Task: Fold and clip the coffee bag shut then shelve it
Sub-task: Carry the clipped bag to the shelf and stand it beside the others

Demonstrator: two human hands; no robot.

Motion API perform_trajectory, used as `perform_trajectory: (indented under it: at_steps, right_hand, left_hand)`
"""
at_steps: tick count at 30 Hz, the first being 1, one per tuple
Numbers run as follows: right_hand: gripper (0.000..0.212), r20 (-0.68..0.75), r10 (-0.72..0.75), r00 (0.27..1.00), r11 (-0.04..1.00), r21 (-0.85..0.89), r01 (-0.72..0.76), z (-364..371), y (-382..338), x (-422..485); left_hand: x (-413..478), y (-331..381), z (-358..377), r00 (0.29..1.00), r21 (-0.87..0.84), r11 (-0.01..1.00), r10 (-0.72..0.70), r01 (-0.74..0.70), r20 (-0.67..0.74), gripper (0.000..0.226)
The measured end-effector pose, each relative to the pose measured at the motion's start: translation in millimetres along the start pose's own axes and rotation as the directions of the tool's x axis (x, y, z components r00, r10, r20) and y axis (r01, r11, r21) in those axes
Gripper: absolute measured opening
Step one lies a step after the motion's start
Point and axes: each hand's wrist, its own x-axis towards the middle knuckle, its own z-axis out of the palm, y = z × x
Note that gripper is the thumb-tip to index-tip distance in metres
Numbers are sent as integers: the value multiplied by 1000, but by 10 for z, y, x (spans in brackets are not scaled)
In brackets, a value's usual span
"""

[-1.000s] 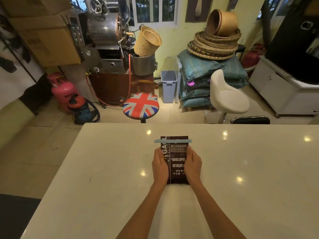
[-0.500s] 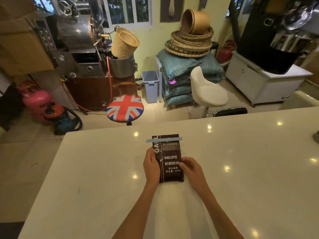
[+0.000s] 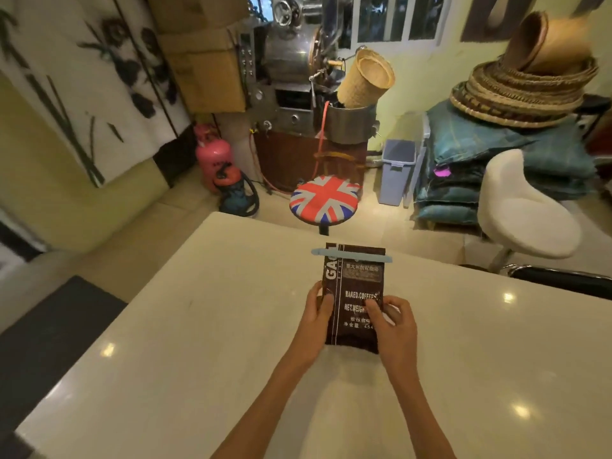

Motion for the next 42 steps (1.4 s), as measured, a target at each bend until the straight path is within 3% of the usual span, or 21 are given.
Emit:
perform_trajectory:
  at_steps: [4,7,10,13,17,20,23,27,30,33,35,38,40,42]
  right_hand:
    - [17,151,-75,986,996,-27,80,318,-81,-156]
    - [33,348,-99,932,991,-53,125,751,-172,-462]
    - [33,641,-108,760,985,-37,171,1456,-294,-1019]
    - [26,803,-97,588,982,-17,186,2259,-300,-1722]
    - [26,925,-60,376,993,16,120,3272,-98,-2987]
    - [28,977,-48,208,995,28,98,3895,23,-3935]
    - [27,1000,-19,23,997,17,76,4351,69,-4873]
    - [23,949,-10,-316,997,36,75,4840,174,-6201]
    - [24,828,8,-561,996,46,81,4989,317,-7138]
    - [24,671,22,-741,998,33,60,4939,454,-7958]
    - [23,562,6,-827,999,24,24,4828,553,-8381]
    - [32,373,38,-927,998,-57,18,4615,710,-8806]
    - [50,230,92,-969,993,-94,72,4468,800,-8980]
    - [50,71,148,-986,986,-87,142,4273,821,-9128]
  left_hand:
    - [-258,49,-279,988,7,999,50,-50,-144,37]
    - [-573,178,-763,944,61,994,108,-94,-312,33]
    - [-1121,306,-1572,857,92,988,151,-121,-493,27]
    - [-1899,365,-2471,754,185,977,204,-111,-624,29]
    - [-3214,285,-3659,614,256,967,211,-16,-760,30]
    - [-4116,179,-4341,469,270,963,230,20,-853,26]
    - [-4967,104,-4775,274,233,972,214,39,-938,20]
    - [-6180,-55,-5147,-89,182,981,187,62,-978,20]
    - [-6946,-208,-5108,-374,93,990,126,105,-919,23]
    - [-7506,-319,-4926,-643,22,991,104,134,-759,24]
    - [-7738,-348,-4783,-778,-48,992,58,113,-626,27]
    - [-7931,-464,-4530,-934,-118,993,-25,18,-356,37]
    - [-7959,-528,-4318,-976,-114,993,-59,-35,-210,39]
    - [-7939,-540,-4052,-987,-103,992,-90,-76,-135,31]
